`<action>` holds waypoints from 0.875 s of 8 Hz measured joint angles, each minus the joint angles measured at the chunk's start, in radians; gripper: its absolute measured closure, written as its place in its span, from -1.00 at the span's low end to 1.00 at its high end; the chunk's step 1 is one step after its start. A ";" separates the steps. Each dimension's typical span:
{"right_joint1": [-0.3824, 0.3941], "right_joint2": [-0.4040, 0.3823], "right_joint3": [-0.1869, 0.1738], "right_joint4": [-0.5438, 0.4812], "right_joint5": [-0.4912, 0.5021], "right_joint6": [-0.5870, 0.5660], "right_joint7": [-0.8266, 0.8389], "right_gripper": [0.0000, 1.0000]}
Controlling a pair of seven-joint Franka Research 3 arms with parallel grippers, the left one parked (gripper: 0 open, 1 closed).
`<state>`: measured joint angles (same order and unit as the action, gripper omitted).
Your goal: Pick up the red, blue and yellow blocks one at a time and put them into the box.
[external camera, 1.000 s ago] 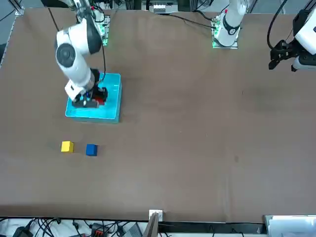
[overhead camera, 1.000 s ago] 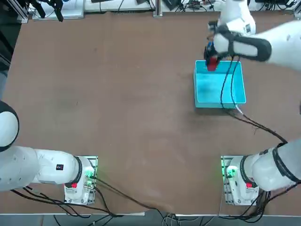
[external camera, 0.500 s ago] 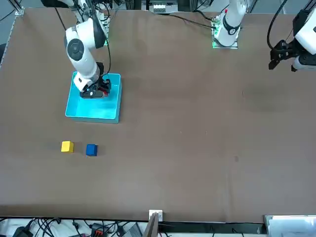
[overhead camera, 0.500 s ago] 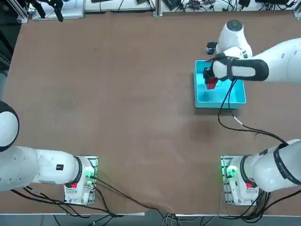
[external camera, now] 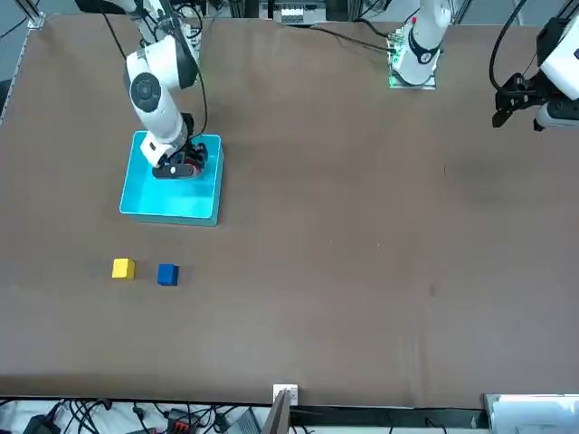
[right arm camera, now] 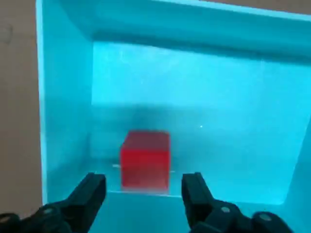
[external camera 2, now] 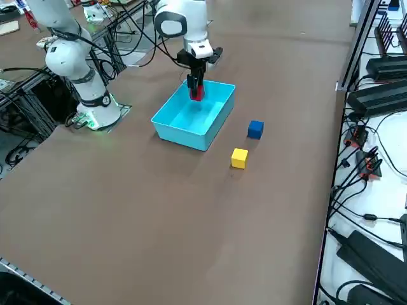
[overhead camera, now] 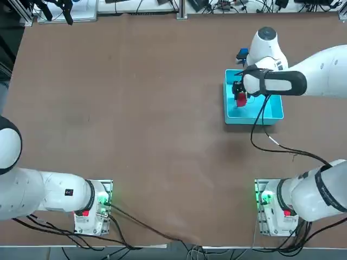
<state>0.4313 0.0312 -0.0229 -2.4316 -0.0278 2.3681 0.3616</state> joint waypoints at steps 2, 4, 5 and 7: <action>0.000 -0.022 -0.003 0.054 0.000 -0.104 0.000 -1.00; -0.009 -0.029 -0.010 0.189 0.000 -0.211 -0.010 -0.98; -0.028 -0.001 -0.013 0.281 0.000 -0.236 -0.032 -0.98; -0.105 0.155 -0.020 0.468 -0.007 -0.237 -0.077 -0.98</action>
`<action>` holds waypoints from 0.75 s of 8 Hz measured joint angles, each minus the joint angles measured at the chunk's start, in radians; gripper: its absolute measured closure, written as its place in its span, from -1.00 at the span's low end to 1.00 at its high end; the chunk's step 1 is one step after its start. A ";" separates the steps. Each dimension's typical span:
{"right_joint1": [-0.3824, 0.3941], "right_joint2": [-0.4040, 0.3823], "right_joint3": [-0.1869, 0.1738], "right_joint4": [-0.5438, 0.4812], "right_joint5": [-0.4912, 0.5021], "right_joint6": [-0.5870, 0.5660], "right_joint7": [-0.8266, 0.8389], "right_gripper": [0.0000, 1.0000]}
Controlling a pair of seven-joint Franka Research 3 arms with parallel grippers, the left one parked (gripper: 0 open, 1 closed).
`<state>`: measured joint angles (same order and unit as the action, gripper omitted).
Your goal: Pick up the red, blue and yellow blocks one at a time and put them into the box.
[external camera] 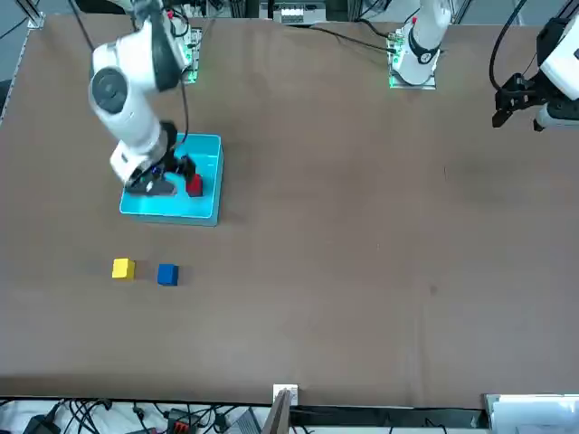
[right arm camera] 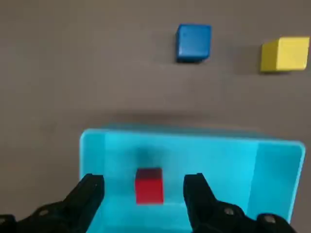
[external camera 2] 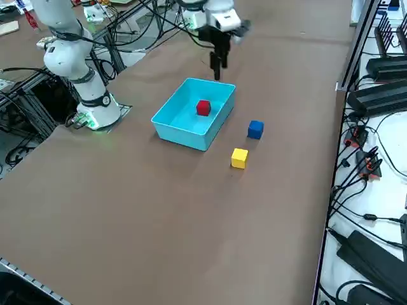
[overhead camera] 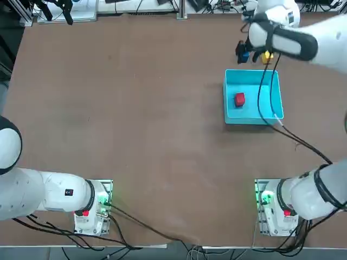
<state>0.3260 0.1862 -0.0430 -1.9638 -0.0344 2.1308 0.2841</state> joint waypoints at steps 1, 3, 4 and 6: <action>-0.042 0.109 -0.002 0.095 -0.008 0.014 -0.029 -0.98; -0.096 0.298 -0.004 0.264 -0.009 0.023 -0.115 -0.98; -0.106 0.355 -0.004 0.309 -0.009 0.029 -0.153 -0.98; -0.114 0.419 -0.004 0.352 -0.009 0.075 -0.217 -0.98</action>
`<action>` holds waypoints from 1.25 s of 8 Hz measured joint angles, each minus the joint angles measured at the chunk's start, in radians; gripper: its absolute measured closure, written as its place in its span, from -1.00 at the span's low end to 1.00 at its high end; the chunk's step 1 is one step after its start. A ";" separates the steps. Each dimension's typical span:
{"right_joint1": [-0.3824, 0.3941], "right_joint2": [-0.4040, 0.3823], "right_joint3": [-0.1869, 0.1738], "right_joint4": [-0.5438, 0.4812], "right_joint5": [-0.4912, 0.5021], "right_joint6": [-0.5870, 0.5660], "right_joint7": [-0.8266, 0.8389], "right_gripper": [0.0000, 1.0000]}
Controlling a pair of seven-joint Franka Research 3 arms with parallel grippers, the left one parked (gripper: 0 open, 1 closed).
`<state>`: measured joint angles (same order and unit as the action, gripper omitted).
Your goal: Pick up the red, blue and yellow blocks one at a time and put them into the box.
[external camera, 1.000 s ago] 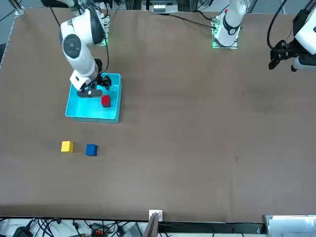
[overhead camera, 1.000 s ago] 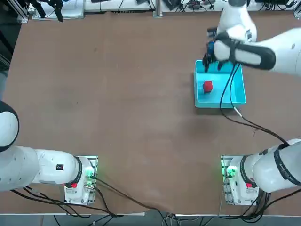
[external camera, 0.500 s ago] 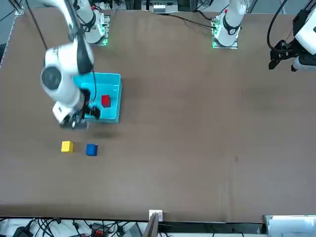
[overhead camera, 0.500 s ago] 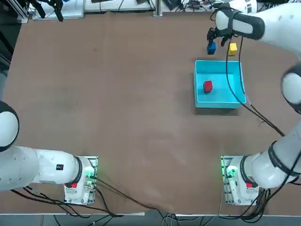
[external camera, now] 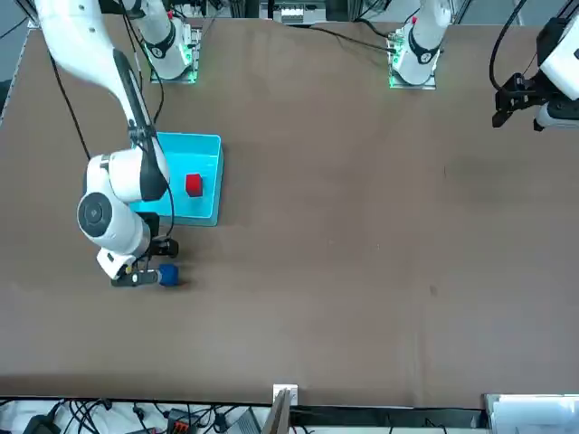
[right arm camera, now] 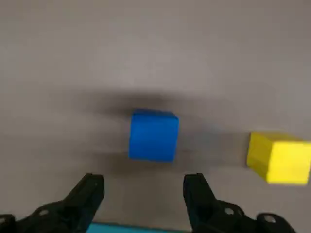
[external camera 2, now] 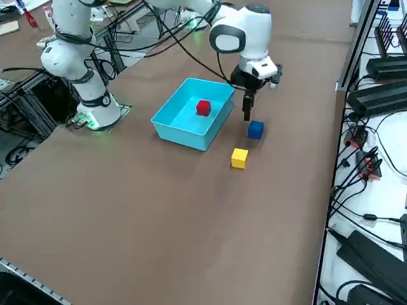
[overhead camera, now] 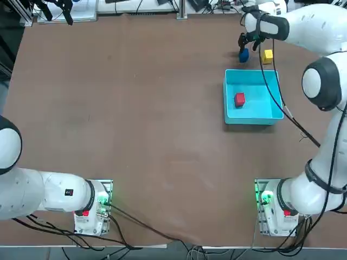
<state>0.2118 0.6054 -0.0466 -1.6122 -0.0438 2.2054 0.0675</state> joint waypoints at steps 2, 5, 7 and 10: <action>0.000 0.036 0.003 0.011 0.000 0.066 -0.049 -0.98; 0.000 0.098 0.003 0.057 0.000 0.106 -0.089 -0.98; -0.001 0.135 0.002 0.074 -0.009 0.119 -0.093 -0.98; -0.010 0.154 0.001 0.079 -0.043 0.137 -0.109 -0.98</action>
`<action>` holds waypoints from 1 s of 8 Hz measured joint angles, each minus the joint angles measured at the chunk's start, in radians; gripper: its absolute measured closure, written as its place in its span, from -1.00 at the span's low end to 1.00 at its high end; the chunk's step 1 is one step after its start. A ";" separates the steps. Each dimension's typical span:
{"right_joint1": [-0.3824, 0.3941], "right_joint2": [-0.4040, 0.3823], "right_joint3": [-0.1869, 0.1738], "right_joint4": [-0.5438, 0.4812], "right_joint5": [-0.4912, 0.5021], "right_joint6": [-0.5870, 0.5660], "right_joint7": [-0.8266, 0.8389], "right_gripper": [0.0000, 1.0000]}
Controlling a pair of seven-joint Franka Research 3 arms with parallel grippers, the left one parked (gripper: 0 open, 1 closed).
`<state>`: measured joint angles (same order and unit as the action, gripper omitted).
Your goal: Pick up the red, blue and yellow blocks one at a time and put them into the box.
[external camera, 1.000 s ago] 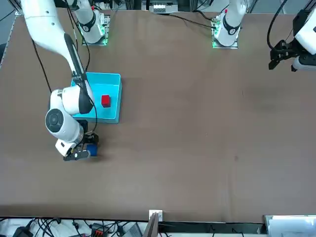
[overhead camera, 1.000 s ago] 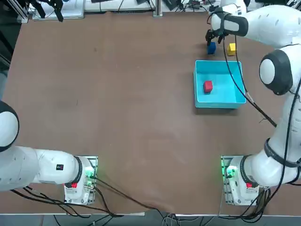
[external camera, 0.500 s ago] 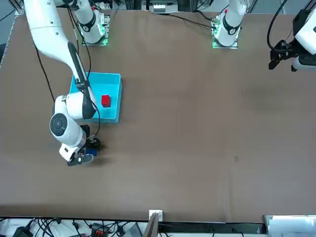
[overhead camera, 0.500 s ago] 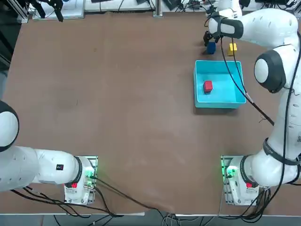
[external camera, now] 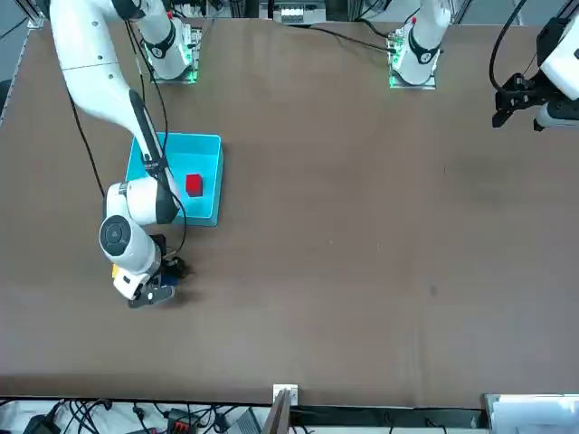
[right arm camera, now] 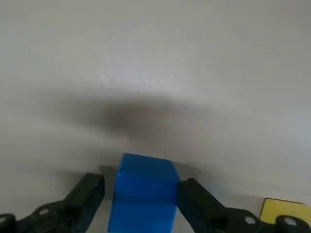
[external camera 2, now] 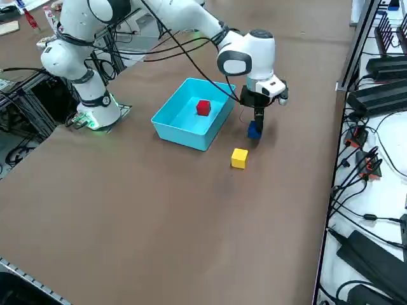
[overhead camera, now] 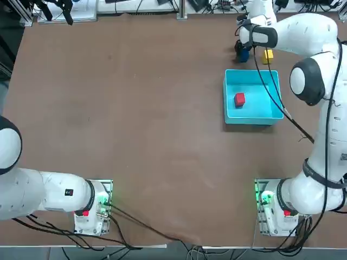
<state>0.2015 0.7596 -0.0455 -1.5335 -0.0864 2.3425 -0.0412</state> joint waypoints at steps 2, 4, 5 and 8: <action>-0.002 0.001 0.000 0.005 0.000 0.000 -0.004 -0.98; -0.002 0.003 0.000 0.005 0.000 -0.001 -0.002 -0.98; -0.002 0.006 0.001 0.005 0.000 -0.001 0.000 -0.97; -0.002 0.011 0.002 0.003 0.002 -0.002 0.006 -0.71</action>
<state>0.1999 0.7703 -0.0439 -1.5304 -0.0842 2.3403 -0.0356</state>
